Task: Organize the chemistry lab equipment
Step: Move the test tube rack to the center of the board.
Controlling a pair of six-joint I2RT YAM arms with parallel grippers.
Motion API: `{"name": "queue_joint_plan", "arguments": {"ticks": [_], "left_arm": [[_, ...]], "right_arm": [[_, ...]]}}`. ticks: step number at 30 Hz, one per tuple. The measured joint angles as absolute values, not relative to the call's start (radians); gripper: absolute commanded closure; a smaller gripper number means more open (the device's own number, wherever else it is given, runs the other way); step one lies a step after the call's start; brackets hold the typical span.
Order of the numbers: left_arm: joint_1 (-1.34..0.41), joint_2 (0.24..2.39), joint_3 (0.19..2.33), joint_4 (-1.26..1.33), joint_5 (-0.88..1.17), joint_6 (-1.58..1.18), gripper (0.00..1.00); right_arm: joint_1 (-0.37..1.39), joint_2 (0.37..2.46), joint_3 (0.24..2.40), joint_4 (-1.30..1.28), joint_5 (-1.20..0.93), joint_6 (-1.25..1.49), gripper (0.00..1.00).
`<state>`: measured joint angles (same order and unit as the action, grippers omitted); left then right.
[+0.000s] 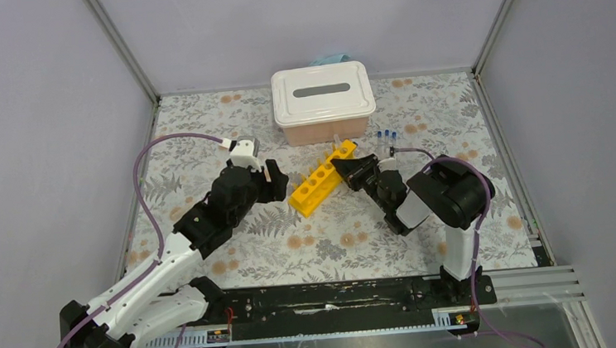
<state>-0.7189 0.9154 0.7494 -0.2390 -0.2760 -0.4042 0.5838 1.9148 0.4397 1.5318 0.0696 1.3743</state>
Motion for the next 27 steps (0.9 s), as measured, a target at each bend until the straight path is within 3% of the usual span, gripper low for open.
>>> {"name": "queue_joint_plan", "arguments": {"ticks": [27], "left_arm": [[-0.735, 0.915, 0.758, -0.246, -0.309, -0.388, 0.25]], "right_arm": [[0.581, 1.914, 0.374, 1.583, 0.085, 1.434, 0.92]]}}
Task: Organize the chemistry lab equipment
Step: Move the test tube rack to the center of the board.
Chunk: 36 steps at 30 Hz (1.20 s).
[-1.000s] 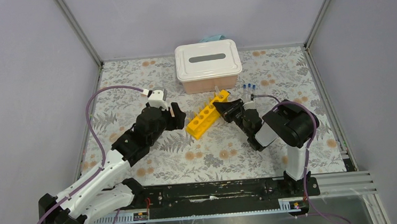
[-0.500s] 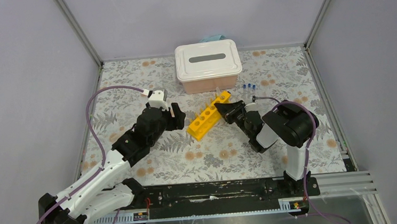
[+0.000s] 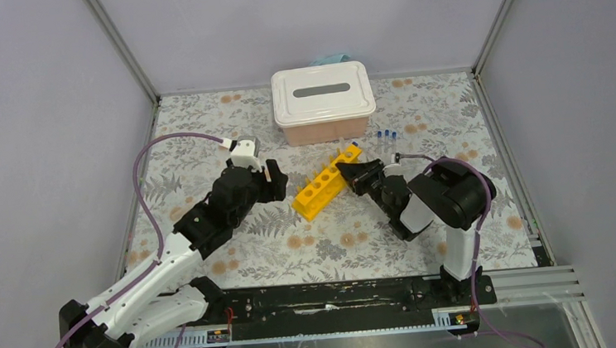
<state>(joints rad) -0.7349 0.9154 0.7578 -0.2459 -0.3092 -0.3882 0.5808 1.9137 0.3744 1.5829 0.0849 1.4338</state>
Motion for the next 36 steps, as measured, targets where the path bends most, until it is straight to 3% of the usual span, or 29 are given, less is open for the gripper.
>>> {"name": "queue_joint_plan", "arguments": {"ticks": [36], "left_arm": [[-0.740, 0.960, 0.774, -0.246, -0.294, -0.369, 0.25]], "right_arm": [[0.425, 1.530, 0.132, 1.573, 0.168, 1.433, 0.93]]}}
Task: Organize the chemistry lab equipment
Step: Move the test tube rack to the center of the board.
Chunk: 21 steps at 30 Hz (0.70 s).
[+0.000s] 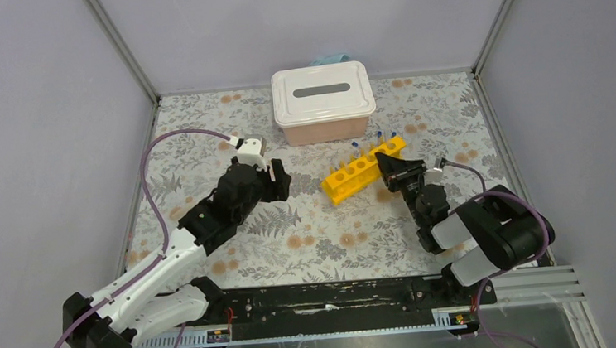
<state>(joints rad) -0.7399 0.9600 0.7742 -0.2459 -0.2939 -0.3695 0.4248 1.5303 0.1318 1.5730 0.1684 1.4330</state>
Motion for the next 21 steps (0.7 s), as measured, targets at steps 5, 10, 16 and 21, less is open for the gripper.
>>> {"name": "queue_joint_plan", "arguments": {"ticks": [5, 10, 16, 21], "left_arm": [[-0.740, 0.962, 0.774, -0.246, -0.288, -0.364, 0.25], [-0.740, 0.972, 0.780, -0.246, -0.283, -0.360, 0.25], [-0.740, 0.979, 0.789, -0.245, -0.273, -0.353, 0.25], [-0.740, 0.982, 0.790, -0.245, -0.271, -0.347, 0.25]], "right_arm": [[0.374, 1.459, 0.106, 1.552, 0.172, 1.433, 0.93], [0.297, 1.367, 0.078, 1.501, 0.175, 1.431, 0.93], [0.208, 1.251, 0.068, 1.407, 0.174, 1.422, 0.94], [0.135, 1.192, 0.068, 1.343, 0.171, 1.414, 0.94]]}}
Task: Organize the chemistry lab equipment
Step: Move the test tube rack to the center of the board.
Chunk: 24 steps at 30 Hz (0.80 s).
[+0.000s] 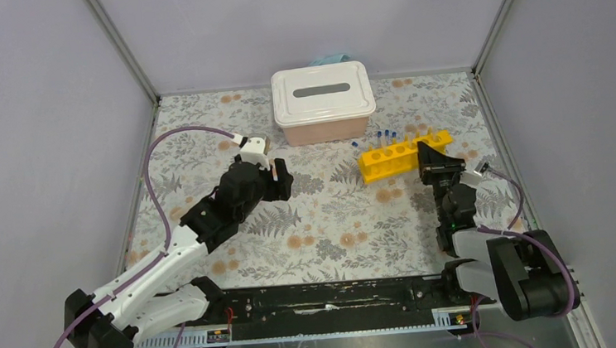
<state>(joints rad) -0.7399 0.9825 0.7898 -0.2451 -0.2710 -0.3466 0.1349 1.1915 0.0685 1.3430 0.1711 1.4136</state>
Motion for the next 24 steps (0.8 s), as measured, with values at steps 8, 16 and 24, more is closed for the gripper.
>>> {"name": "queue_joint_plan", "arguments": {"ticks": [8, 16, 24], "left_arm": [[-0.740, 0.990, 0.791, -0.245, -0.270, -0.337, 0.25], [-0.740, 1.011, 0.798, -0.244, -0.270, -0.321, 0.24], [-0.740, 1.047, 0.823, -0.234, -0.269, -0.305, 0.24]], "right_arm": [[0.023, 1.186, 0.069, 1.298, 0.155, 1.411, 0.94], [-0.107, 1.283, 0.117, 1.303, 0.110, 1.415, 0.94], [-0.178, 1.448, 0.233, 1.378, 0.069, 1.434, 0.94]]}}
